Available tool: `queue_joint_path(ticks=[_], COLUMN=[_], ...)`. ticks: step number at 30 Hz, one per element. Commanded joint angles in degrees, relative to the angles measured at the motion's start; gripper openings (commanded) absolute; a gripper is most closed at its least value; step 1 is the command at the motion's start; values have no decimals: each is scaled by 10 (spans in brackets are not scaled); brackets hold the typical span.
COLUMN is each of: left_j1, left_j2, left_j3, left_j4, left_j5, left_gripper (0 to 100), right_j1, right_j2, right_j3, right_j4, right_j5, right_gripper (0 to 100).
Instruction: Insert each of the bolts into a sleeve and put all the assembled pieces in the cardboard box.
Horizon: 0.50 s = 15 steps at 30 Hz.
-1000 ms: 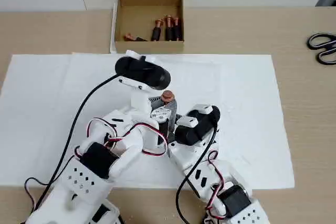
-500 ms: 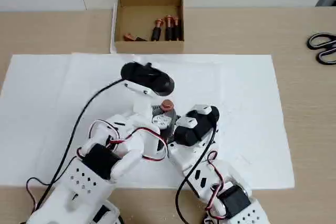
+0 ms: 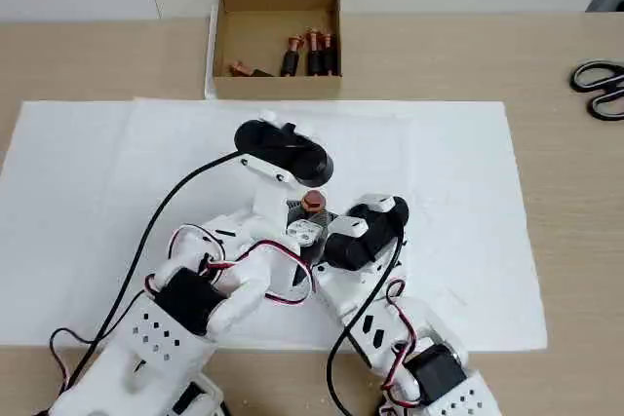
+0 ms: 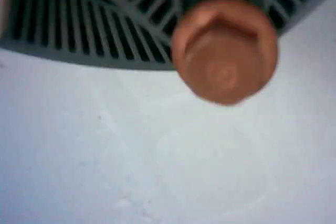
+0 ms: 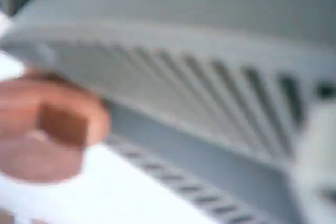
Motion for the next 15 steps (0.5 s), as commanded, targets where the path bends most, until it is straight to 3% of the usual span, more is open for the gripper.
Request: queue_joint_path(ticks=[1,15], left_j1=[3,3], left_j2=[-16,-19], left_j3=[-11,-88], left_j4=[20,94], left_j5=[16,36], left_gripper=[157,174], right_j1=[-2,0], right_j2=[-3,-3], right_j3=[-8,-7], right_j4=[-14,-13], right_j5=[-4,-4], right_gripper=[21,21])
